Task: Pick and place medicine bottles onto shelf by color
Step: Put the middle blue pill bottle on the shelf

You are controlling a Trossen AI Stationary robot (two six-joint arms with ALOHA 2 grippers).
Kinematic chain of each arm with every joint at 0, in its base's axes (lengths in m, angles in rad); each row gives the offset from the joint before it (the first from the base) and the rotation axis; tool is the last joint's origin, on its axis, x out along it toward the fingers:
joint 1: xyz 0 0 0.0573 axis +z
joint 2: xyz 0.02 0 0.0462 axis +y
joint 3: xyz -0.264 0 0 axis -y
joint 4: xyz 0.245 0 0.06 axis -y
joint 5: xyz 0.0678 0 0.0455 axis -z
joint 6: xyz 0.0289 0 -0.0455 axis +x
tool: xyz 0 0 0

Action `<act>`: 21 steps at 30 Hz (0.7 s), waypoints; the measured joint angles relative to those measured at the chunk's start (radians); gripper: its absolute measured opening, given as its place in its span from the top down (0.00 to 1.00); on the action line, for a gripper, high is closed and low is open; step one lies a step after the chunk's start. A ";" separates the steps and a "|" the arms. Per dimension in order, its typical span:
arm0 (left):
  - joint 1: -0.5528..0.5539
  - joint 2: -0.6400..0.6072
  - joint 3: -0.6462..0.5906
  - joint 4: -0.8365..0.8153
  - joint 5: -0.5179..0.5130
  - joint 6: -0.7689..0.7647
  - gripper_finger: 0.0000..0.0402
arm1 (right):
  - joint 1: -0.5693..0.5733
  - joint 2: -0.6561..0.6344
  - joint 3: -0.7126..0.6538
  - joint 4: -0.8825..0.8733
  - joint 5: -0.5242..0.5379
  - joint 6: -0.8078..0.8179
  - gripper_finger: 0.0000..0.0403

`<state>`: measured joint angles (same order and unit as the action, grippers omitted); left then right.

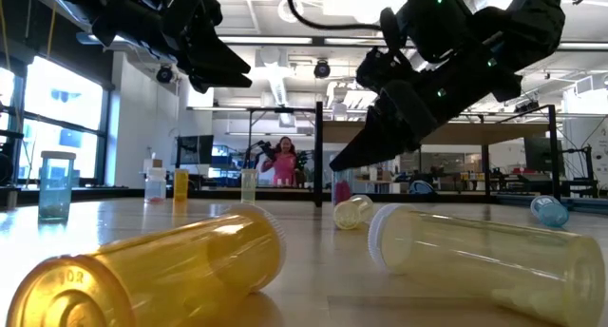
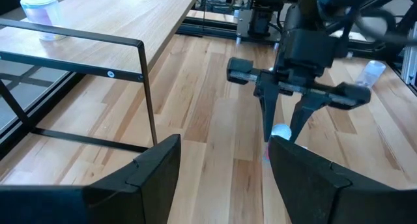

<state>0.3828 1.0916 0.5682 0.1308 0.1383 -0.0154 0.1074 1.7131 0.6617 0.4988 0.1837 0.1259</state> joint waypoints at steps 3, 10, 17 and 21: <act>0.000 0.000 0.000 0.000 0.000 0.000 0.45 | 0.000 -0.055 0.000 -0.023 0.003 -0.015 0.74; 0.000 0.000 0.000 -0.003 0.000 0.000 0.45 | -0.007 -0.248 0.000 -0.129 0.105 -0.064 0.74; 0.000 0.000 0.000 -0.007 0.000 0.000 0.45 | -0.071 -0.457 -0.001 -0.184 0.206 -0.133 0.74; 0.000 0.000 0.000 -0.007 0.000 0.000 0.45 | -0.148 -0.564 -0.001 -0.190 0.242 -0.186 0.74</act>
<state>0.3828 1.0916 0.5686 0.1234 0.1383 -0.0151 -0.0404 1.1493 0.6609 0.3086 0.4261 -0.0598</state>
